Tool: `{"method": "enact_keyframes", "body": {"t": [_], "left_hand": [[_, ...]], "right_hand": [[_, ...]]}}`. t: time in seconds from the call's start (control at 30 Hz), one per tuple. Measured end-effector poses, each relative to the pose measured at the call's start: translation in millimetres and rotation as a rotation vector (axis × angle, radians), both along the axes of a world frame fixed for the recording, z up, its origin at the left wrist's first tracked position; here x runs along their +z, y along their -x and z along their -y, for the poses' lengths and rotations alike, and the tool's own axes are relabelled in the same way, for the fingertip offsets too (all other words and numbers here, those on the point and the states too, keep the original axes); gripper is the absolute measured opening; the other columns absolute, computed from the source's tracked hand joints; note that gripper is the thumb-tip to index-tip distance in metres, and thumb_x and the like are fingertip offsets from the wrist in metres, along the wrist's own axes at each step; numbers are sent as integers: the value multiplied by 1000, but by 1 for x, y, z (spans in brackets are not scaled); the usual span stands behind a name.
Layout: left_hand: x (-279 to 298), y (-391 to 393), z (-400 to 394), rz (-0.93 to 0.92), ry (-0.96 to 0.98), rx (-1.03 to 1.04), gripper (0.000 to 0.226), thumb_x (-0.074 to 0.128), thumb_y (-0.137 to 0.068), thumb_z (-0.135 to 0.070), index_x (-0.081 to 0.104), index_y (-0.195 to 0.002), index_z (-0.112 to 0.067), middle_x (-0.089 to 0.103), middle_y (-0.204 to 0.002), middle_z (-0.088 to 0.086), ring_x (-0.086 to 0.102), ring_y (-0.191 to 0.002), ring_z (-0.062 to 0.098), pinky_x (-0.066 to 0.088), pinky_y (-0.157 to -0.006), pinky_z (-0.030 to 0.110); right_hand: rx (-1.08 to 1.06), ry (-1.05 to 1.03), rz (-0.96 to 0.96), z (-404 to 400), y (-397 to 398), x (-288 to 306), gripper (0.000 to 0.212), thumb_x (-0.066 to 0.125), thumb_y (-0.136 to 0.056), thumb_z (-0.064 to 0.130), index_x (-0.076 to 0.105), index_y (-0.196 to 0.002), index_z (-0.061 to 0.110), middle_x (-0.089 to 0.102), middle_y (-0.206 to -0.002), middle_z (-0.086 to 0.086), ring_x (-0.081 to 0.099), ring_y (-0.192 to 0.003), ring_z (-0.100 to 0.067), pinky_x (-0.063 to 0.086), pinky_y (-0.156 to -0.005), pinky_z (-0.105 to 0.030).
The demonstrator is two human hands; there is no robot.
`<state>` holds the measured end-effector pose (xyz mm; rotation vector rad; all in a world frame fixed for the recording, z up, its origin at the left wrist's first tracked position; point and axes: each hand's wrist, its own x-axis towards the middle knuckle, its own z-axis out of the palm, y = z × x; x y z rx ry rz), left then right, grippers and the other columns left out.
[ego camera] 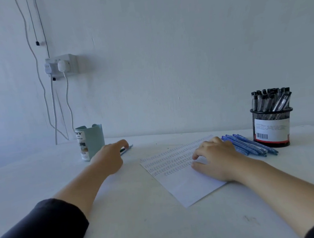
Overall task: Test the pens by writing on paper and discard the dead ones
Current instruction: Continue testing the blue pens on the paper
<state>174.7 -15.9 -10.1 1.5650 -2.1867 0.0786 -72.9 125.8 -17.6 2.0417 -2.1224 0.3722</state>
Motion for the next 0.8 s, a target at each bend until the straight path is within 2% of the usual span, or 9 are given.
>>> {"method": "enact_keyframes", "body": {"t": [0.1,0.17,0.23,0.3,0.4,0.5,0.63,0.73,0.8], "left_hand": [[6,4,-3,-438,10,-45,40,32,-89,8,61,-87,-19,56,-82,9,49,-62,21,44,-56,30],[12,9,-11,-821,-143,-154,41,31,-88,14,64,-90,-10,58,-79,11,54,-65,22,53,-61,35],[16,12,-20,-1045,-286,-273,38,37,-86,21,61,-104,-3,57,-77,9,56,-68,19,57,-58,27],[18,15,-26,-1056,-291,-311,27,53,-87,14,60,-105,-5,55,-75,7,56,-70,18,57,-58,24],[19,21,-33,-946,-167,-269,7,62,-92,-16,64,-94,-10,48,-66,1,46,-58,14,47,-56,24],[20,25,-36,-1010,-70,-242,25,55,-96,-30,67,-80,-15,45,-65,0,39,-55,13,37,-59,27],[27,26,-40,-1352,-196,-303,24,53,-97,-16,67,-77,-11,65,-85,4,60,-89,20,47,-90,35],[28,27,-41,-1554,-356,-424,19,46,-98,-4,63,-91,-3,63,-86,11,65,-80,24,52,-78,34],[28,29,-44,-1578,-418,-463,23,40,-99,-1,62,-96,-6,58,-77,9,59,-67,19,45,-65,28]], "right_hand": [[-22,-43,-3,1,-1,0,35,36,-96,50,56,-120,33,50,-129,6,27,-129,-19,23,-98,-38],[-33,-76,5,1,0,0,35,35,-96,51,57,-117,33,51,-126,4,29,-127,-20,24,-97,-39],[-36,-98,29,0,0,0,35,35,-97,52,56,-117,33,51,-124,4,29,-128,-21,24,-98,-39],[-39,-107,46,0,0,0,35,34,-97,51,56,-118,33,52,-125,3,29,-129,-22,23,-100,-40],[-45,-114,43,1,0,0,36,32,-98,51,55,-119,34,51,-127,4,28,-130,-22,22,-101,-41],[-45,-124,38,1,1,0,36,31,-97,52,55,-118,34,51,-129,5,28,-131,-22,22,-101,-41],[-41,-121,44,0,1,0,37,29,-98,51,55,-118,34,51,-129,4,29,-130,-21,23,-101,-40],[-40,-125,48,0,0,0,38,27,-98,50,55,-118,34,50,-128,5,31,-129,-21,23,-101,-40],[-42,-126,45,0,1,1,38,27,-98,51,56,-117,34,51,-126,5,32,-127,-21,25,-99,-40]]}}
